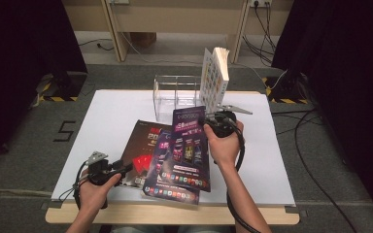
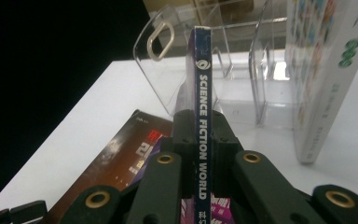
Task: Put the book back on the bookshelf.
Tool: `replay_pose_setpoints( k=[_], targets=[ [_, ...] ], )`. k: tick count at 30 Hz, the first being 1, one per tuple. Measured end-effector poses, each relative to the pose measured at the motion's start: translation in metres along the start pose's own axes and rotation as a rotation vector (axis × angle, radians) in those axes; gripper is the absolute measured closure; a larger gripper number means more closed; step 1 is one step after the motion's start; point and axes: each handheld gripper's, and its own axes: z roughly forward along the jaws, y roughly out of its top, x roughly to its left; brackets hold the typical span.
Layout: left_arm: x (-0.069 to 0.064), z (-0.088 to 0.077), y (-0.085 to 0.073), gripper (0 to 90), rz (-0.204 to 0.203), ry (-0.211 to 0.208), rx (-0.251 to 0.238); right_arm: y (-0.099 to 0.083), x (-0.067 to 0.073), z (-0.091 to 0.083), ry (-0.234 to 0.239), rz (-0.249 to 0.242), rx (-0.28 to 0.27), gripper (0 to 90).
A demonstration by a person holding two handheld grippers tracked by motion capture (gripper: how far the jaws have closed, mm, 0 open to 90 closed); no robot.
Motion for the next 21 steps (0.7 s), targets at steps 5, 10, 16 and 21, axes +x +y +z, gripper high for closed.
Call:
replay_pose_setpoints(
  k=[5,10,16,21],
  targets=[
    [-0.001,0.001,-0.002,49.6,-0.001,-0.001,-0.003,0.003,0.003,-0.006,-0.006,-0.009,-0.031,84.4],
    [-0.002,0.001,-0.003,49.7,0.000,-0.002,-0.005,0.008,0.006,-0.011,-0.011,-0.021,-0.062,84.4],
    [-0.001,0.001,-0.003,49.9,0.001,0.000,-0.007,0.015,0.010,-0.017,-0.016,-0.031,-0.103,84.4],
    [0.000,-0.001,-0.003,50.0,0.001,0.004,-0.009,0.019,0.012,-0.020,-0.022,-0.037,-0.125,84.4]
  ],
)
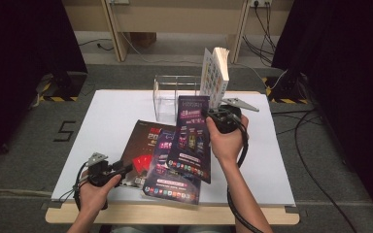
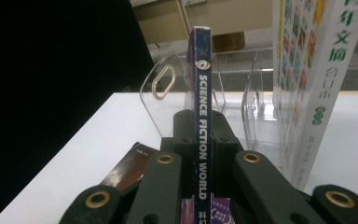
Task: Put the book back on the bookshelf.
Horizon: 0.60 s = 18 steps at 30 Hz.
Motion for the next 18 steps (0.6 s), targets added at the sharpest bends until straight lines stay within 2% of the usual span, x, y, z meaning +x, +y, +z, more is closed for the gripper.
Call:
replay_pose_setpoints(
  k=[18],
  targets=[
    [-0.001,0.000,-0.001,50.1,0.001,0.001,-0.001,0.018,0.002,-0.012,-0.014,-0.013,-0.083,84.4]
  ],
)
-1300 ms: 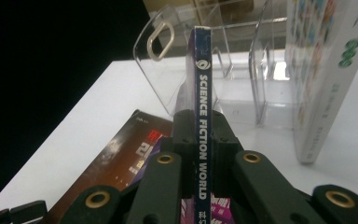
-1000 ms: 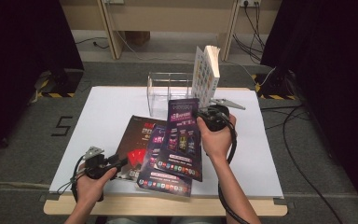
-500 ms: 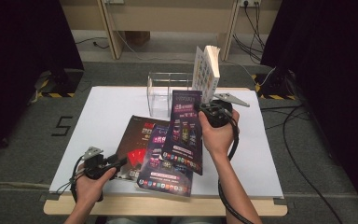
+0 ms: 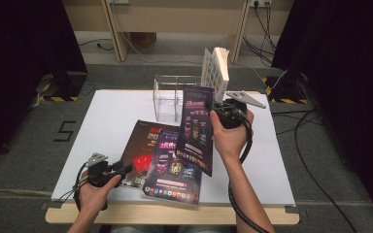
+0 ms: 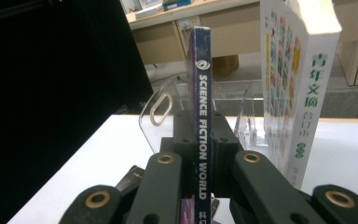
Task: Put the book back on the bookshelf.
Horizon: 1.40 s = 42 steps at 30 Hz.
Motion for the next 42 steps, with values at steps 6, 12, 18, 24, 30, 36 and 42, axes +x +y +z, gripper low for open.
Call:
replay_pose_setpoints(
  k=[6,12,18,24,30,36,42],
  targets=[
    [0.000,0.000,0.000,50.0,-0.001,0.000,-0.002,0.004,0.001,-0.002,0.002,-0.007,-0.020,84.4],
    [-0.001,0.000,0.000,50.0,-0.001,-0.001,-0.003,0.011,0.005,-0.004,0.003,-0.015,-0.044,84.4],
    [-0.001,0.000,0.000,50.0,0.000,0.000,-0.003,0.016,0.007,-0.004,0.001,-0.021,-0.057,84.4],
    [-0.001,0.000,0.000,50.0,0.001,0.001,-0.004,0.021,0.007,-0.005,0.006,-0.020,-0.075,84.4],
    [-0.002,0.001,-0.001,50.0,0.007,-0.002,-0.001,0.027,0.008,-0.005,0.007,-0.018,-0.092,84.4],
    [-0.001,0.001,-0.001,50.1,0.003,0.000,-0.005,0.033,0.009,-0.005,0.009,-0.016,-0.116,84.4],
    [-0.001,0.001,-0.001,50.1,0.003,0.000,-0.004,0.039,0.011,-0.003,0.013,-0.014,-0.132,84.4]
  ],
)
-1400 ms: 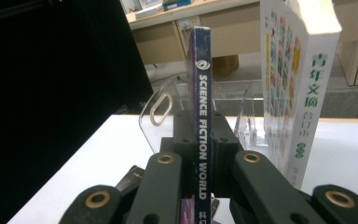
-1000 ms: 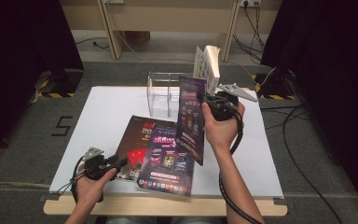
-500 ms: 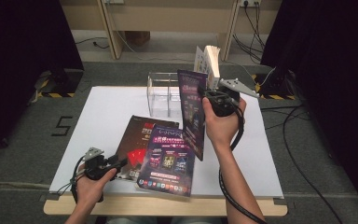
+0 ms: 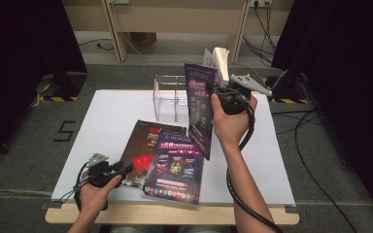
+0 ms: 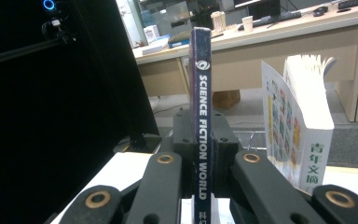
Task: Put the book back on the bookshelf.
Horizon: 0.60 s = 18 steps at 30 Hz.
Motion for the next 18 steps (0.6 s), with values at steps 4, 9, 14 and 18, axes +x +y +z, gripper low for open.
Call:
replay_pose_setpoints(
  k=[4,9,14,18],
  targets=[
    [0.000,0.000,0.000,50.1,0.000,0.000,-0.001,0.002,0.001,0.002,-0.001,0.000,-0.012,84.4],
    [0.000,0.000,0.000,50.1,0.001,0.000,-0.001,0.004,0.003,0.004,-0.003,-0.005,-0.028,84.4],
    [0.000,0.000,0.000,50.1,-0.001,-0.002,-0.001,0.006,0.003,0.009,-0.005,-0.001,-0.034,84.4],
    [0.001,-0.001,0.000,50.1,-0.003,-0.004,-0.002,0.009,0.003,0.012,-0.006,-0.002,-0.043,84.4]
  ],
)
